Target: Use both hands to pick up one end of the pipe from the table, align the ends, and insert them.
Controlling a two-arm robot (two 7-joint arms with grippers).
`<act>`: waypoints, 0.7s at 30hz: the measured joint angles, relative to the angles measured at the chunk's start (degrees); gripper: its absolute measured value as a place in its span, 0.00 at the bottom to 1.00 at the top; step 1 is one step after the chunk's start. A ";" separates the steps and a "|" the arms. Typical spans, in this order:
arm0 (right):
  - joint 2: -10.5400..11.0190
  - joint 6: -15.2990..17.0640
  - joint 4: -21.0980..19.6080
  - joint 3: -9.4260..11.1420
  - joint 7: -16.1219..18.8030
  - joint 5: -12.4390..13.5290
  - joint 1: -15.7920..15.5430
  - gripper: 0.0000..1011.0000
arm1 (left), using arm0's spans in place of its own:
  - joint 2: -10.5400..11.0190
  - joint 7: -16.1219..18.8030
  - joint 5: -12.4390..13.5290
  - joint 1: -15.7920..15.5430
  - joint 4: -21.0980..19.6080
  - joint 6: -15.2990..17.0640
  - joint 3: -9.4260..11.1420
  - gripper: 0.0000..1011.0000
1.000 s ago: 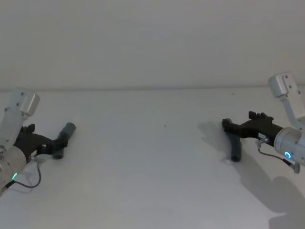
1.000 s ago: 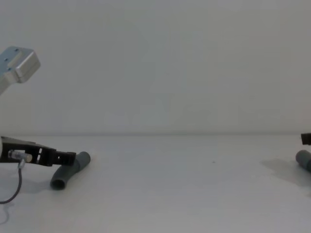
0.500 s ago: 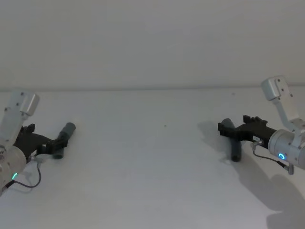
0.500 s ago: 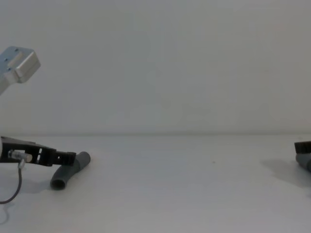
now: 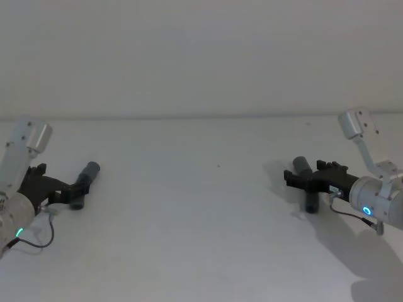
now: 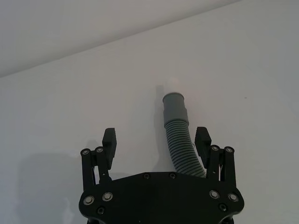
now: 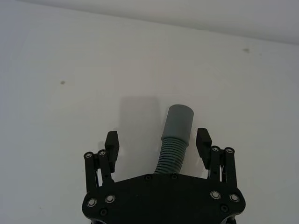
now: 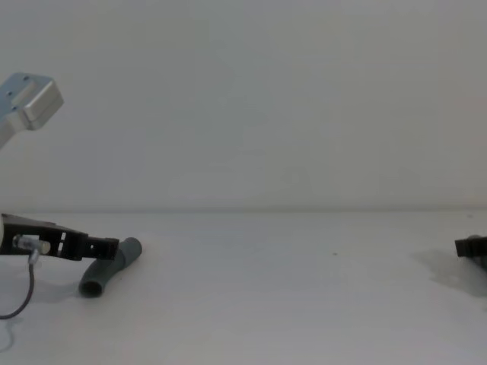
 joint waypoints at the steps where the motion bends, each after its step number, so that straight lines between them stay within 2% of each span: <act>1: -0.07 0.19 0.15 0.00 0.00 -0.02 0.00 0.99 | 0.00 0.00 0.00 0.00 0.00 0.00 0.00 0.99; 21: -0.32 1.77 1.47 0.09 0.24 -0.90 0.30 0.99 | 0.00 0.00 0.00 0.00 0.00 0.00 0.00 0.99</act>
